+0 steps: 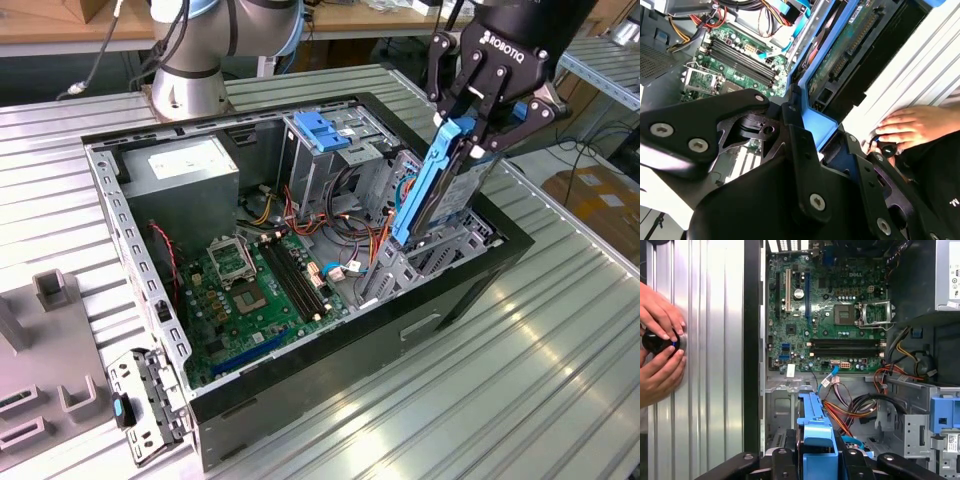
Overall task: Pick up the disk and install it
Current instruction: 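Insert the disk into the insertion slot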
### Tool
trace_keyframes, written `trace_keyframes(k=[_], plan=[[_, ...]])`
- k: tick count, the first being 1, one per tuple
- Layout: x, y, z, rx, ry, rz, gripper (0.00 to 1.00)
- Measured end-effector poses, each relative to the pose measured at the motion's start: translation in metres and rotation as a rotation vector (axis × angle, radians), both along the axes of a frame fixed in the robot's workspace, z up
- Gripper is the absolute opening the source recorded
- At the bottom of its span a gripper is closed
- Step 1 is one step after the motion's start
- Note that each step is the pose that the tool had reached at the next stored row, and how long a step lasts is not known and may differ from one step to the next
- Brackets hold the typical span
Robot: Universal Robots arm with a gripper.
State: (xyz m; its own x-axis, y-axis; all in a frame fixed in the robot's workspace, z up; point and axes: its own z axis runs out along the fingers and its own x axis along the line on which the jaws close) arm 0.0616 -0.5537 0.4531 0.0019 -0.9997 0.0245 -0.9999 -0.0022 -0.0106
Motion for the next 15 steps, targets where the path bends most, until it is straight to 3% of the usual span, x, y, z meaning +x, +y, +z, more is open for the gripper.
trace_keyframes(k=[15], plan=[[0.0009,-0.0027,-0.0070,0.0000,0.0000,0.000,0.37]])
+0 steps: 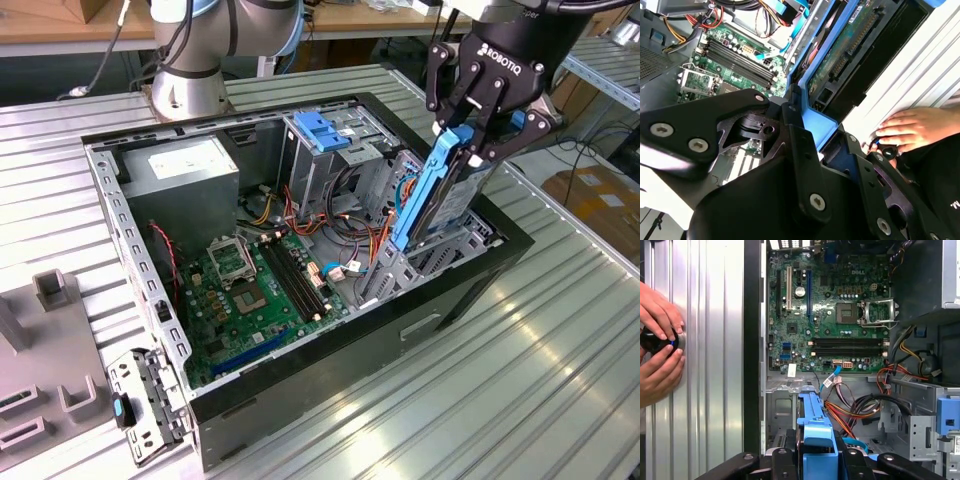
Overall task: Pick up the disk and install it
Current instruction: 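Insert the disk into the insertion slot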
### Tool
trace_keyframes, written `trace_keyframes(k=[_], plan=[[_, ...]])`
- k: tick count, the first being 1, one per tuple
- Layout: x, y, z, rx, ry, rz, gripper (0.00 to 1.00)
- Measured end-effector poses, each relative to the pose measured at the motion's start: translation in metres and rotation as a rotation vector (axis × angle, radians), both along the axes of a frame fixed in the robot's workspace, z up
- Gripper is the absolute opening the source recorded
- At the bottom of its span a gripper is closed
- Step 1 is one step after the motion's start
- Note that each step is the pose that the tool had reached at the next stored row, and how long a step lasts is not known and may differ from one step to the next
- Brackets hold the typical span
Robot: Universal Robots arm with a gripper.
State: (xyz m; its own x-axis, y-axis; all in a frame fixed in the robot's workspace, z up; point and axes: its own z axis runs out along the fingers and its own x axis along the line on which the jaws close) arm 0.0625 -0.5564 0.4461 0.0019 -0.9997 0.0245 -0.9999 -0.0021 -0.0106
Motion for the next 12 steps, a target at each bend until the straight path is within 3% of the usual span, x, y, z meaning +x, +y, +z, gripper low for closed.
trace_keyframes(k=[12], plan=[[0.0008,-0.0001,-0.0052,0.0001,0.0000,0.000,0.37]])
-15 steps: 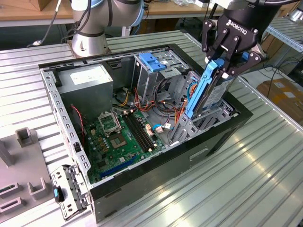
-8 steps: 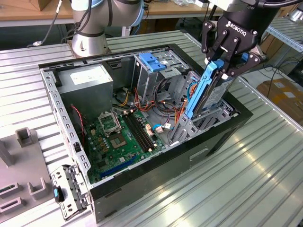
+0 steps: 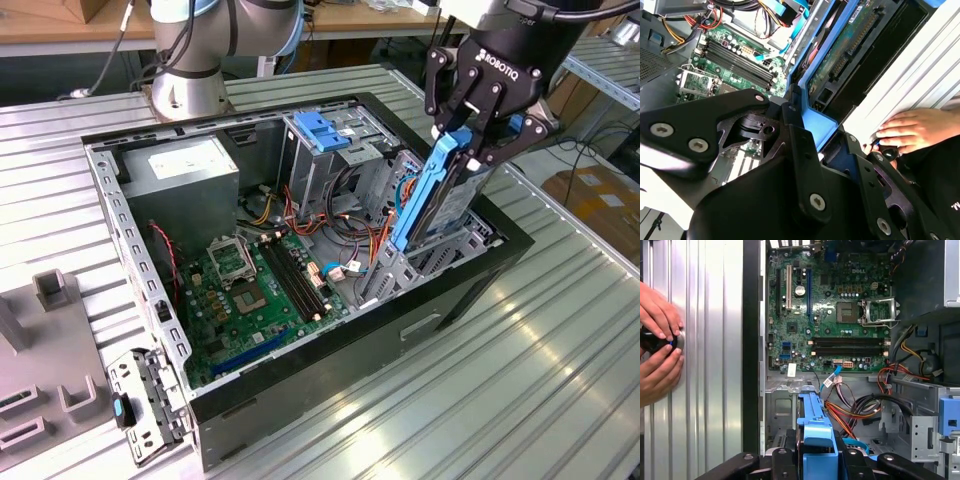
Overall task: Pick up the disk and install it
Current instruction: 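Insert the disk into the insertion slot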
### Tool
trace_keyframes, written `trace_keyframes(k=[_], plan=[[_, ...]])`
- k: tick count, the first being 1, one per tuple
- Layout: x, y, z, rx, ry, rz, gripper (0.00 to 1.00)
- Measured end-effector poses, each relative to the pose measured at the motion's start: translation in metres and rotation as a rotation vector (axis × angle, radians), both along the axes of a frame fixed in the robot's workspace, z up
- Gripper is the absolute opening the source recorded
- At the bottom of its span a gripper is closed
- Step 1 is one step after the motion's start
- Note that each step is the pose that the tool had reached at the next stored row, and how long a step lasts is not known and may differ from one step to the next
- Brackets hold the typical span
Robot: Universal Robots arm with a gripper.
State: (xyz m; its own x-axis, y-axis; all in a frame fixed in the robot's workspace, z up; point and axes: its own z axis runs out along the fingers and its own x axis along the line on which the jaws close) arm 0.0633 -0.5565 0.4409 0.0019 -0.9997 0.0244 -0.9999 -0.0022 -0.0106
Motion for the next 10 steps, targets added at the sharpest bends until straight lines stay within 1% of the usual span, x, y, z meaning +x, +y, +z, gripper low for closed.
trace_keyframes(k=[3,5,8,10], plan=[[0.0002,0.0000,-0.0038,-0.0002,0.0001,0.000,0.37],[0.0003,0.0000,-0.0078,0.0000,0.0001,0.000,0.37],[0.0008,0.0000,-0.0175,-0.0001,0.0003,0.000,0.37],[0.0011,0.0000,-0.0225,-0.0002,0.0005,0.000,0.37]])
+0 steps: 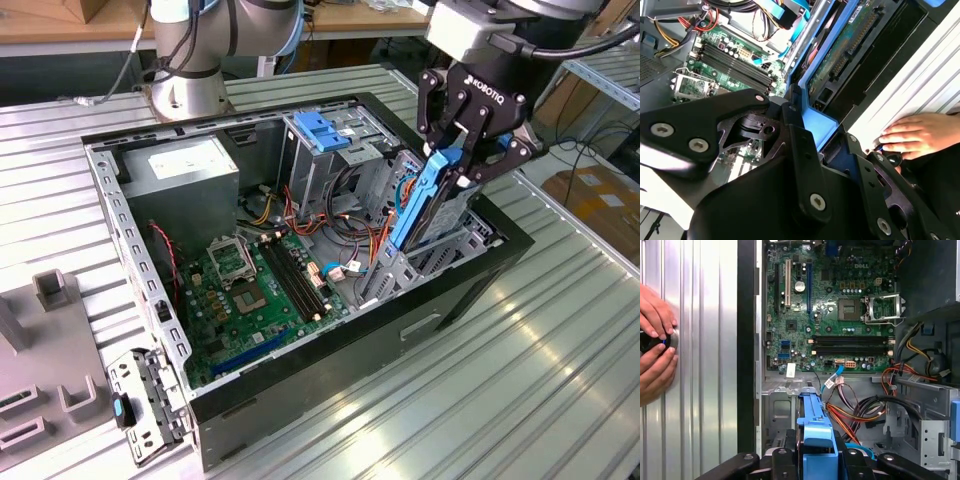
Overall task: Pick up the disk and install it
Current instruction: 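Insert the disk into the insertion slot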
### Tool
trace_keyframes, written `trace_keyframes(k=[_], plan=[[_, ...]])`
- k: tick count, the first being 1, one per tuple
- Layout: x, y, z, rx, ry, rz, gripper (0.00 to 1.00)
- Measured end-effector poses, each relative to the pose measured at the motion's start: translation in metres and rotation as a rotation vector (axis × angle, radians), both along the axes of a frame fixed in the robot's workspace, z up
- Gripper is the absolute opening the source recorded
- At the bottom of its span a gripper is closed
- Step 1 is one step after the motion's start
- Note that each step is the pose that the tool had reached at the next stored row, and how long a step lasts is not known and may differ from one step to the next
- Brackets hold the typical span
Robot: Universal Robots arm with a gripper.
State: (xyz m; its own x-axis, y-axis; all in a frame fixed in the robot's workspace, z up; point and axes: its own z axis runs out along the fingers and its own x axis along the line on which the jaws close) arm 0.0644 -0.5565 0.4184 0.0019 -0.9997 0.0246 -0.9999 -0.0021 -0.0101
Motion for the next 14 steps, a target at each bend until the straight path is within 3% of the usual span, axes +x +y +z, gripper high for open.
trace_keyframes(k=[12,14], plan=[[0.0005,-0.0001,-0.0244,0.0001,0.0000,0.000,0.37],[0.0005,-0.0002,-0.0311,0.0001,0.0000,0.000,0.37]])
